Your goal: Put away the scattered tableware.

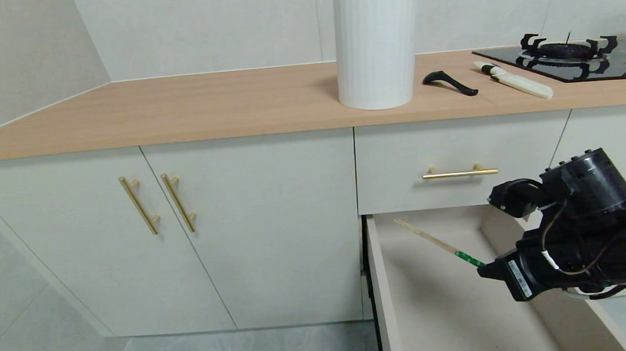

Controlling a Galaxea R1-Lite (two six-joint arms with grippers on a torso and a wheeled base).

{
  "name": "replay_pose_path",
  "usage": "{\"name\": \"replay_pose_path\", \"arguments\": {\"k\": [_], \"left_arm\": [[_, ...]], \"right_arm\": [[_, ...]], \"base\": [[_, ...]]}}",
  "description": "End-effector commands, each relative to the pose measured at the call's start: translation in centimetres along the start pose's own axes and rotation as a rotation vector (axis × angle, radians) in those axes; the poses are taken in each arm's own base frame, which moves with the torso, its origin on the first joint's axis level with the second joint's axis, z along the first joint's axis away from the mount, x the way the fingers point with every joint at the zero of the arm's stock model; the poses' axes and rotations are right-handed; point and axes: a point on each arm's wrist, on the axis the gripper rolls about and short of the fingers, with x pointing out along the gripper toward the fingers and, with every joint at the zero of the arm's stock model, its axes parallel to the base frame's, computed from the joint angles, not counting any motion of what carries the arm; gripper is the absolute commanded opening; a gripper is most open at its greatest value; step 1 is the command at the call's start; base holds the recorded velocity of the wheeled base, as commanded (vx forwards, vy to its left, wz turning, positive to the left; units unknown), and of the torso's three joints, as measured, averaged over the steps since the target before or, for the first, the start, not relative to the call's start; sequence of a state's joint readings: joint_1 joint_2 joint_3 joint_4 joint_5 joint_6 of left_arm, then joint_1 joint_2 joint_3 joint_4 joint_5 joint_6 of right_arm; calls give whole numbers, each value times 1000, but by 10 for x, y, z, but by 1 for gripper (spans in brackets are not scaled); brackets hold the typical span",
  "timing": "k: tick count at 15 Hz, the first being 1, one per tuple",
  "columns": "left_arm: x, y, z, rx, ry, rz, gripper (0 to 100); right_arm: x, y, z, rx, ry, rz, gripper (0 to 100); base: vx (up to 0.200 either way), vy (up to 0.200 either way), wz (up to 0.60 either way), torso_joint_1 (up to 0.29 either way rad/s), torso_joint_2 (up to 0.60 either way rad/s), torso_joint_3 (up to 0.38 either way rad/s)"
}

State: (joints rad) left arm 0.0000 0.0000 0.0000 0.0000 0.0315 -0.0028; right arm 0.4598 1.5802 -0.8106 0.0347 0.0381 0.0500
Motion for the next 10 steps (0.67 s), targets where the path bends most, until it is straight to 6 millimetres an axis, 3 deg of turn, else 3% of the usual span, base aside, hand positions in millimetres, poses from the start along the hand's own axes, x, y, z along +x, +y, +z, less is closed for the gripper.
{"name": "replay_pose_path", "arguments": {"k": [1, 6, 10], "left_arm": [[0, 0, 0, 0, 0, 1, 100], [0, 0, 0, 0, 0, 1, 100], [0, 0, 0, 0, 0, 1, 100]], "right_arm": [[31, -2, 1, 36, 70, -9, 0], [105, -6, -3, 189, 223, -73, 0], [147, -7, -18, 236, 320, -95, 0]], "base": [[0, 0, 0, 0, 0, 0], [0, 0, 0, 0, 0, 0], [0, 0, 0, 0, 0, 0]]}}
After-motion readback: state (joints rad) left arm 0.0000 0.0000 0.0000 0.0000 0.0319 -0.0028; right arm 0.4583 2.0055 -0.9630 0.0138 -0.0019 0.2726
